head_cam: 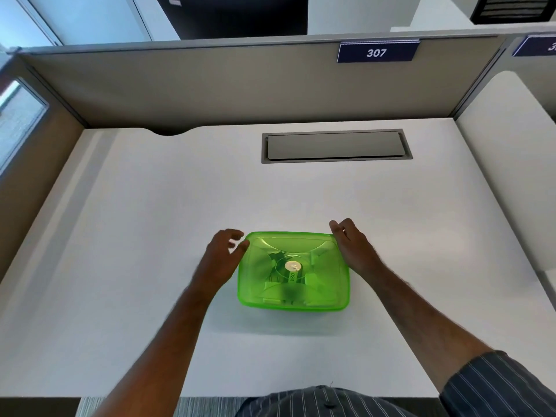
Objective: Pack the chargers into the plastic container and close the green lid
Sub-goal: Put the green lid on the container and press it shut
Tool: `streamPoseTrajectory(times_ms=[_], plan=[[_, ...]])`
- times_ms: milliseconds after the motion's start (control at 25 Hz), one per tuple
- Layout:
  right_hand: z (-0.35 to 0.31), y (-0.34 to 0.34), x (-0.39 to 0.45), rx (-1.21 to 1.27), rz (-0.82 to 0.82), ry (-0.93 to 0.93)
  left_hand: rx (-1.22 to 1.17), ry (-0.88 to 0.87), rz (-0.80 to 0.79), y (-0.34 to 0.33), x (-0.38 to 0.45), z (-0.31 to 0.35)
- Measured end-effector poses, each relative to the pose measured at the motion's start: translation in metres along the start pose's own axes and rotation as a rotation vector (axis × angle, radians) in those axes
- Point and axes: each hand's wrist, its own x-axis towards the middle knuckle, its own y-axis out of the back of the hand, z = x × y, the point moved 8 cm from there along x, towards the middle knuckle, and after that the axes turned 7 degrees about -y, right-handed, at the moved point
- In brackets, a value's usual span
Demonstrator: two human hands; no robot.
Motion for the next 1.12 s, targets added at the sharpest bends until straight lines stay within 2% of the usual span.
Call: streamPoseTrajectory(times_ms=[120, 280, 480, 800, 1120], plan=[[0.014, 0.004, -0.017, 0.013, -0.040, -0.014, -0.188, 0.174, -0.034, -0.006, -0.027, -0.024], [0.040, -0.002, -0.040, 0.053, -0.141, -0.074, -0.298, 0.251, -0.057, -0.016, -0.051, -0.034], [0.054, -0.011, -0.053, 0.136, -0.173, -0.097, -0.330, 0.263, -0.022, -0.015, -0.059, -0.032], [0.055, -0.009, -0.049, 0.205, -0.132, -0.057, -0.315, 0.269, 0.022, -0.015, -0.058, -0.028], [0.034, 0.013, -0.014, 0.244, -0.079, -0.022, -0.324, 0.228, 0.048, -0.014, -0.015, -0.010]])
